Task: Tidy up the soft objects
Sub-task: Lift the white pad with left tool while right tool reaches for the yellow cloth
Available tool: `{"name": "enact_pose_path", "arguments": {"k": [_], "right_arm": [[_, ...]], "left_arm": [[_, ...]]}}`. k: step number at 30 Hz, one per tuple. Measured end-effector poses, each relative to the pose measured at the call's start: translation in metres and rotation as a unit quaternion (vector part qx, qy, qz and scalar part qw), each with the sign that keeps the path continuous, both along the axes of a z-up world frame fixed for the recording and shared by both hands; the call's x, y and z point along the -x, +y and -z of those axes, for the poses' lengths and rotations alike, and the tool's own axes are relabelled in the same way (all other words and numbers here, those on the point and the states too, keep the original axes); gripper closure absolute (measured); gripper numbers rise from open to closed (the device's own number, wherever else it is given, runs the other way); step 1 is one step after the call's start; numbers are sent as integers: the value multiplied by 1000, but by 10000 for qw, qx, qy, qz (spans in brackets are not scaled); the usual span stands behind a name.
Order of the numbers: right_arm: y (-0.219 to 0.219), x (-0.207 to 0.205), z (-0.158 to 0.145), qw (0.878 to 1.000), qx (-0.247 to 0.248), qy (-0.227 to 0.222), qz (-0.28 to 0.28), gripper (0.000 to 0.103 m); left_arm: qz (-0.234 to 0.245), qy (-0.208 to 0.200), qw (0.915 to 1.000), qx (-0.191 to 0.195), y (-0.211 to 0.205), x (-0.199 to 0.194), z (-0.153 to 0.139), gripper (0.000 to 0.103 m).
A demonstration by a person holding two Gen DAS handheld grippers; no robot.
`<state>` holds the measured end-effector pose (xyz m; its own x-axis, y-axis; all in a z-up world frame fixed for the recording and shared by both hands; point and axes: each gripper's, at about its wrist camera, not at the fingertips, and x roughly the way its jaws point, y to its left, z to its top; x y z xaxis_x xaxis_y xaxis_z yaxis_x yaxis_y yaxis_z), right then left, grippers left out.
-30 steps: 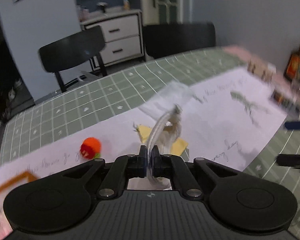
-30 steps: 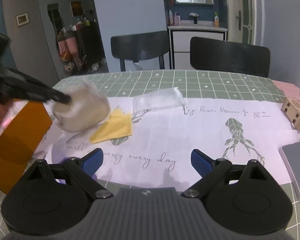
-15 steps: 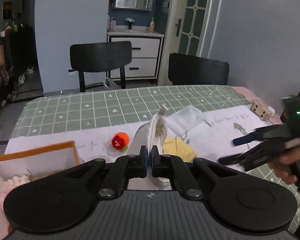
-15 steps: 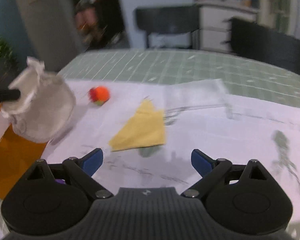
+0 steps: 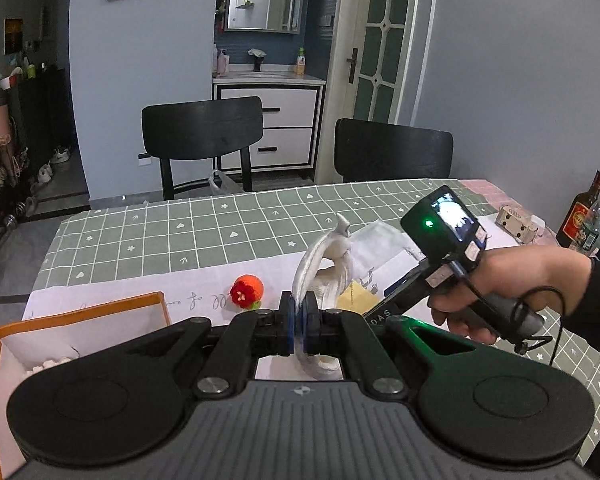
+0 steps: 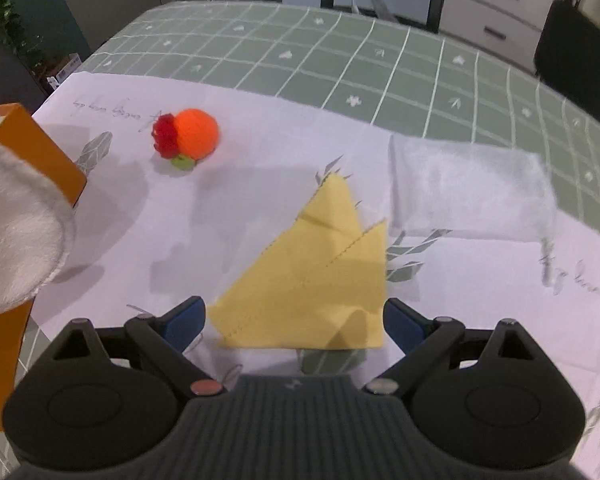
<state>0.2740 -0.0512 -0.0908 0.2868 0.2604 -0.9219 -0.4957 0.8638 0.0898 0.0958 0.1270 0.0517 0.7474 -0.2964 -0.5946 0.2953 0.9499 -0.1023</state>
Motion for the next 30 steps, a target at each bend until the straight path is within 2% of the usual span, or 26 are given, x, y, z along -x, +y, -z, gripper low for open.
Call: {"name": "enact_pose_path", "arguments": {"k": [4,9,11,12,14,15,16,23,30], "right_arm": [[6,-1,9,9999,84,110,-101,10],[6,1,20,9997,218,-13,-134,12],[7,1,22,9993,319,-152,-138,19],[7,2,21,9988,373,-267,-174,25],[7,3,16,9983,346,-409,-238,54],[7,4,13,9980,339,-476,-248,89],[7,4,11,9977,399,-501,-218,101],[0,6,2,9969,428,-645,-165,102],[-8,21,-49,9949,185,-988,-119,102]], "left_arm": [[-29,0,10000,22,3,1,0,100],[-23,24,10000,67,3,2,2,100],[-15,30,10000,83,3,4,2,100],[-21,17,10000,85,3,4,1,99],[-40,-6,9999,106,4,5,0,99],[-44,-10,9999,137,5,6,0,99],[-43,-11,9999,164,6,6,-1,99],[-81,-92,9997,226,12,10,-6,99],[-92,-236,9994,224,16,18,-19,99]]}}
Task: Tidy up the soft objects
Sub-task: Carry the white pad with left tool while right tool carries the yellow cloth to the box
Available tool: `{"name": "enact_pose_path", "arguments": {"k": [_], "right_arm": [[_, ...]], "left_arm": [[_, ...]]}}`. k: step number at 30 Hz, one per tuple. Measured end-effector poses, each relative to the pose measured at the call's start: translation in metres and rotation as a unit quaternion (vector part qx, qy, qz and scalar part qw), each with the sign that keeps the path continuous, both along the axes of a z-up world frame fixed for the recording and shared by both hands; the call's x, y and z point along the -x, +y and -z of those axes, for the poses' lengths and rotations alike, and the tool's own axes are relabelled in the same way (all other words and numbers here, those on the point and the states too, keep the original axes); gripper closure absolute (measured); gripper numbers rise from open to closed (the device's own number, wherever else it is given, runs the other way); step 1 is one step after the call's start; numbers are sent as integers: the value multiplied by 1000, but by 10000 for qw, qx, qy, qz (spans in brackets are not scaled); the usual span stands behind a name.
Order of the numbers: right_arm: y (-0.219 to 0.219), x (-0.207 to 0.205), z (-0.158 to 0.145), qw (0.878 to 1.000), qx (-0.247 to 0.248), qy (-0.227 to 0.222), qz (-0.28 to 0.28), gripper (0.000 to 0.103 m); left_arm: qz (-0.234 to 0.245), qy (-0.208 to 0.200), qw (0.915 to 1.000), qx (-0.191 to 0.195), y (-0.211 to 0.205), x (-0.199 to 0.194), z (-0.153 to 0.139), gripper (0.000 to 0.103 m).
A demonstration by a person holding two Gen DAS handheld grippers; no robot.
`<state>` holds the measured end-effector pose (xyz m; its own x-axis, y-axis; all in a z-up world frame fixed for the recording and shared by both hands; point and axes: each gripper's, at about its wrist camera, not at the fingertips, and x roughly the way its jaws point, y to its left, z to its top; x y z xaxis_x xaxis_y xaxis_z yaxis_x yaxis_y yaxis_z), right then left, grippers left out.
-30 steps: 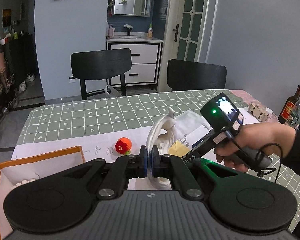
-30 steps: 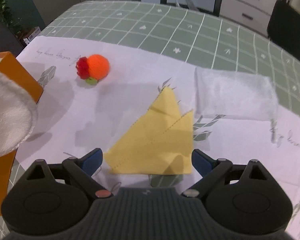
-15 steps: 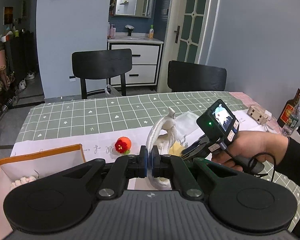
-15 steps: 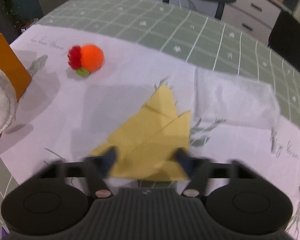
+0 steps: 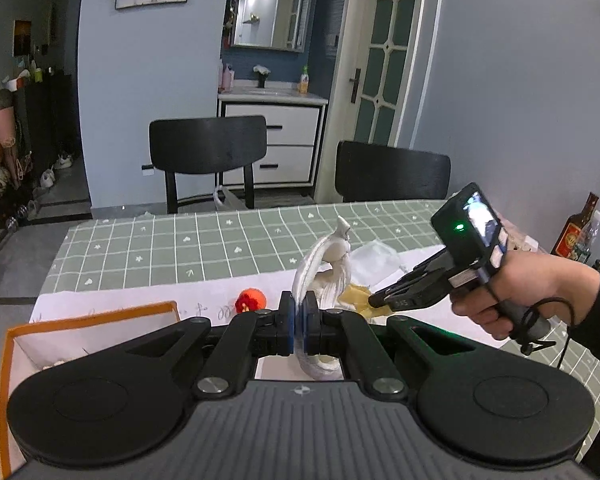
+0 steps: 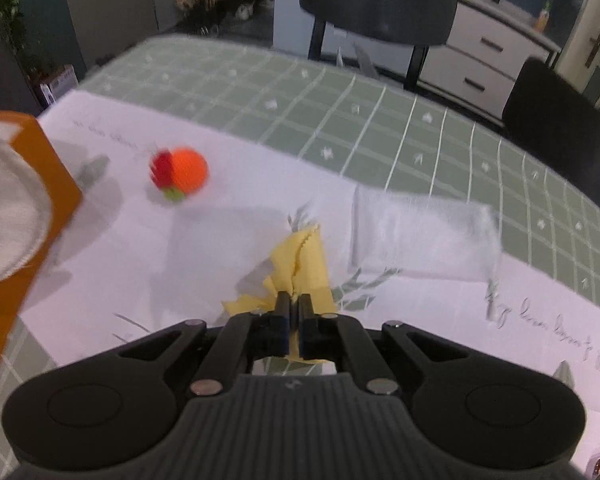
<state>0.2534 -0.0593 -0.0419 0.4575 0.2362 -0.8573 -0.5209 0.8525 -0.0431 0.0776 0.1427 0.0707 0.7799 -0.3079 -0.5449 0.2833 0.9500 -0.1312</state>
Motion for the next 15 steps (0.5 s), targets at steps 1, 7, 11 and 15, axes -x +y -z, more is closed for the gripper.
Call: {"name": "enact_pose_path", "arguments": {"k": [1,7,11,15], "right_arm": [[1,4,-8,10000,-24,-56,-26,102],[14,27,-48,9992,-112,-347,-187,102],[26,44,-69,9981,-130,-508,-318,102],[41,61,-86,9968,-150,-640,-460,102]], "left_arm": [[-11,-26,10000,-9,1,1,-2,99],[-26,-176,9998,-8,8,11,-17,99],[-61,-307,9995,7,17,24,-28,99],[-95,-390,9992,9,27,35,-34,99]]}}
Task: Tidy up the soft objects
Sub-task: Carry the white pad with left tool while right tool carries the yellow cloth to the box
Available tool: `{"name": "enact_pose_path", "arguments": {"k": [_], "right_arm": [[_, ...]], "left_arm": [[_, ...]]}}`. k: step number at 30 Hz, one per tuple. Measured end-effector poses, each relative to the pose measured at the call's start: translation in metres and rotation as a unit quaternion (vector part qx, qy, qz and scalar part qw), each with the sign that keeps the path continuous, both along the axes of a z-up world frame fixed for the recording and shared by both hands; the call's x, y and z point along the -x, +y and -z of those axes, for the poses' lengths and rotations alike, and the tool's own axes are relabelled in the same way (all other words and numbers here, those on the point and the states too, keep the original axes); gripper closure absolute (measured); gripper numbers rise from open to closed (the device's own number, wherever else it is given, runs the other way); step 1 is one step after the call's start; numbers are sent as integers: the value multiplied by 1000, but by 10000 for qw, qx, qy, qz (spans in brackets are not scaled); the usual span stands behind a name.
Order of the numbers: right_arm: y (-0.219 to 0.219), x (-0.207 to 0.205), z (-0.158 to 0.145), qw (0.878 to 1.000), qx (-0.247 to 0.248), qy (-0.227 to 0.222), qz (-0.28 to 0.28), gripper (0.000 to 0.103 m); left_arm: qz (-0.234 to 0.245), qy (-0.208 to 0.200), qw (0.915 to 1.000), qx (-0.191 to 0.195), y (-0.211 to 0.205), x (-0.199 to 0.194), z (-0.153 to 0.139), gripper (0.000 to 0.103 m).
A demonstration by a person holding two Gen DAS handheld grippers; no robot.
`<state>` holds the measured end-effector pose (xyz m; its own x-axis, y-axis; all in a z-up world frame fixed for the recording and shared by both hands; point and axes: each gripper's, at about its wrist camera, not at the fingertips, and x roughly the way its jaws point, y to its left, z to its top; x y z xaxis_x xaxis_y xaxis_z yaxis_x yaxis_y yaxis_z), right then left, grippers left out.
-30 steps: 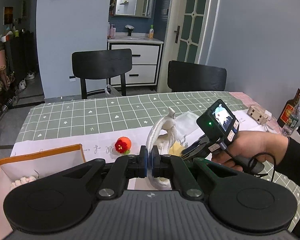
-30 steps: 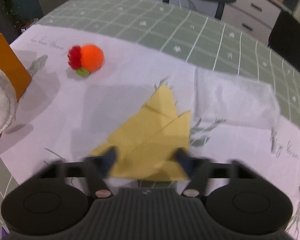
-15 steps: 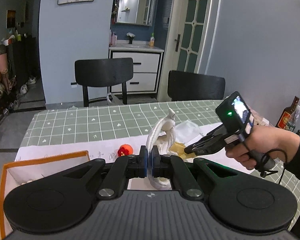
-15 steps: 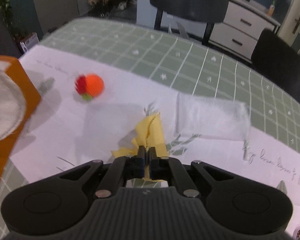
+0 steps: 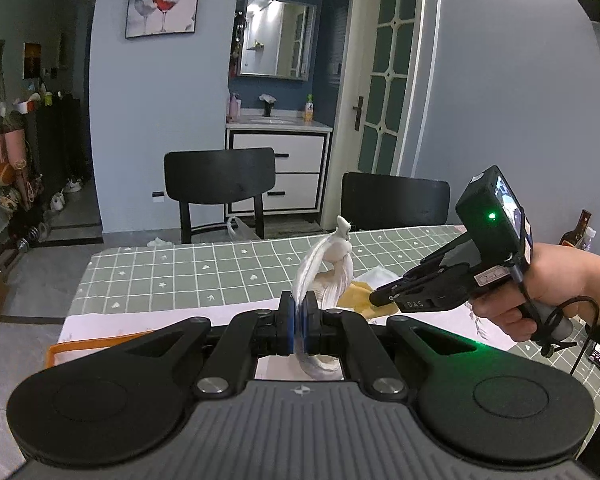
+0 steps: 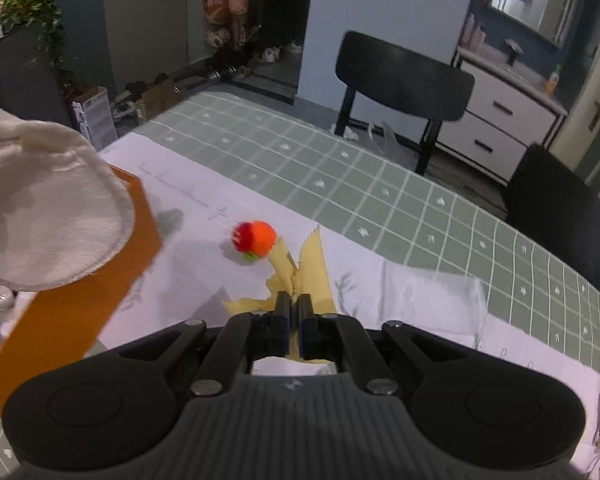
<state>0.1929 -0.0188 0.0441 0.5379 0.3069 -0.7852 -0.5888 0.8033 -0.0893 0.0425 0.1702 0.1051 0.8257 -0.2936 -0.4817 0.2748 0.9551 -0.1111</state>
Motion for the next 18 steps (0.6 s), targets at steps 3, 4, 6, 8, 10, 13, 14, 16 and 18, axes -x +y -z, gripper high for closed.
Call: {"name": "enact_pose_path", "arguments": {"k": [3,4,6,8,10,13,14,16,18], "right_arm": [[12,13,-9,9999,-16,-68,-130,102],[17,18,-12,9998,3,-91,-188,102],[27,27,-16,9995,28,-138,-290,102],[39,35,-21,9990,20,-165,-408,102],[50,44,-25,9983,-5,-195,-541,102],[66,55,-31,9971,-77,-232,-719,102],[71,58,-32,9967,-98,-238,-774,102],[84,63,-34,9955,-109,-256,-903,102],[97,70,-36,9943,-113,-269,-1021,102]], "left_arm": [[-45,-63,10000,19,8,9,-3,99],[-62,-77,9999,26,10,12,-4,99],[-104,-96,9999,43,15,17,-5,99],[-148,-108,9998,57,21,21,-6,99],[-192,-105,9997,60,28,24,-6,99],[-267,-97,9996,5,37,29,-7,99],[-300,-99,9995,-6,41,30,-7,99],[-363,-111,9993,8,49,33,-9,99],[-429,-124,9990,39,58,38,-10,99]]}}
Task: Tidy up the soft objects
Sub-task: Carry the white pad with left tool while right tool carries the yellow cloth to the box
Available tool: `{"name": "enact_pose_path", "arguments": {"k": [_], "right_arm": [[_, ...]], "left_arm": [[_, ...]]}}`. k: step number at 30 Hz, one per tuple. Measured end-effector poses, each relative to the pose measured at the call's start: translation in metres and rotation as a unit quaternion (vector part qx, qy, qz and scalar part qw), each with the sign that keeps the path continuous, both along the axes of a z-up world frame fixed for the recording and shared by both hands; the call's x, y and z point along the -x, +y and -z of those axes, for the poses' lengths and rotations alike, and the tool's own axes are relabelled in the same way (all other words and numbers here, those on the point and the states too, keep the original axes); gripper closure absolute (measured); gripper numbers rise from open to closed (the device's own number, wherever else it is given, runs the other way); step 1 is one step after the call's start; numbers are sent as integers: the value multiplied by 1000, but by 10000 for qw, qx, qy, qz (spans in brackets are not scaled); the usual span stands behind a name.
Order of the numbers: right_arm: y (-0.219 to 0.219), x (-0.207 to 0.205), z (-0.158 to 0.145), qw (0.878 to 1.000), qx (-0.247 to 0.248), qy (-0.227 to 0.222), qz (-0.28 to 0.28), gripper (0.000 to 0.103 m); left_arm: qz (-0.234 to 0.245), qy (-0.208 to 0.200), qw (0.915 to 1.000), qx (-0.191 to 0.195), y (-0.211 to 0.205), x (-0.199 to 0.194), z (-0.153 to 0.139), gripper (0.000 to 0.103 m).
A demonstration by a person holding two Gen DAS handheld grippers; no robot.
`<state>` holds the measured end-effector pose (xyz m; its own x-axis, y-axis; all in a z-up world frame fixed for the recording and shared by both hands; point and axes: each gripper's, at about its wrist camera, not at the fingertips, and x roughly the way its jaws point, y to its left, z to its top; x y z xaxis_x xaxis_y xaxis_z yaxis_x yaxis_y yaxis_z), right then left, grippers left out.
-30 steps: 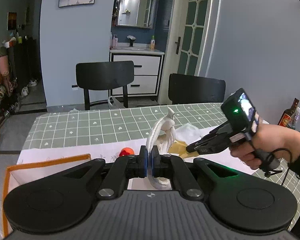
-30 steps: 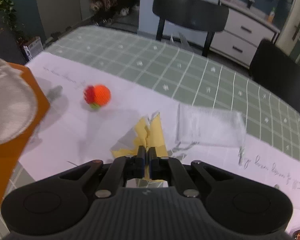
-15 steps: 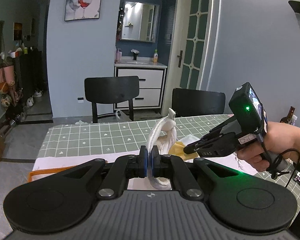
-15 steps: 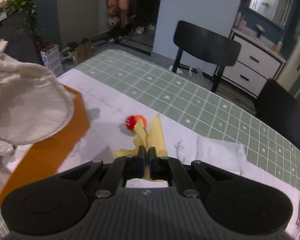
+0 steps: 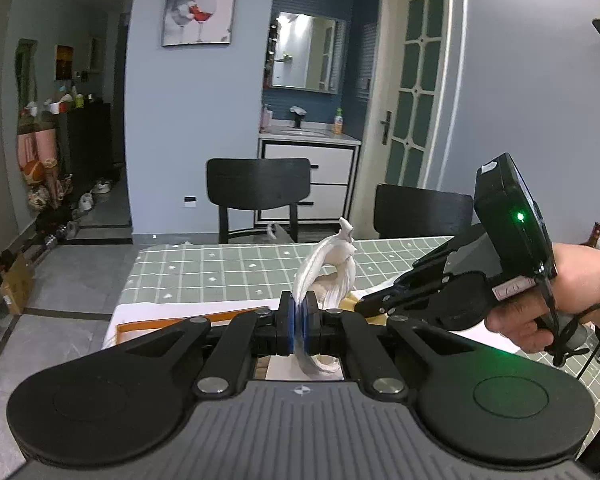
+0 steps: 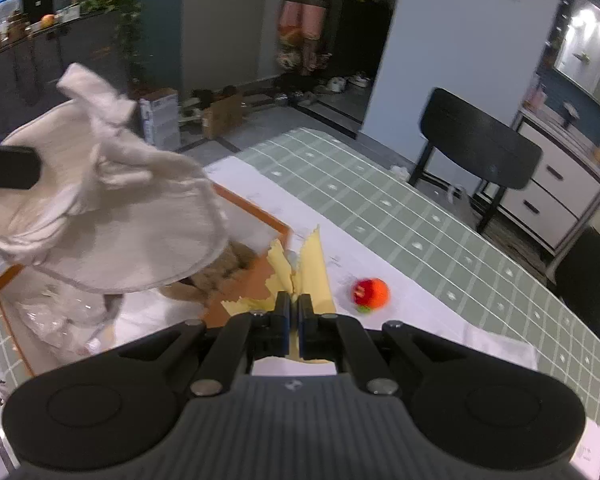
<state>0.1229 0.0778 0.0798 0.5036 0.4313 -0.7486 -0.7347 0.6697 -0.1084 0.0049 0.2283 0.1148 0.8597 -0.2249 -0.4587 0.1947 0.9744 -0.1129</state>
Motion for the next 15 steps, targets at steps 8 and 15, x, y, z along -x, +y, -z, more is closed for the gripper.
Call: {"name": "enact_pose_path", "arguments": {"k": [8,15], "right_arm": [[46,28,-7,9987,-63,-36,-501,102],[81,39,6,9970,-27,43,-777,102]], "left_arm": [[-107,151,9998,70,27,3,10,99],[-197,431,9987,-163,45,-9,26,99]]}}
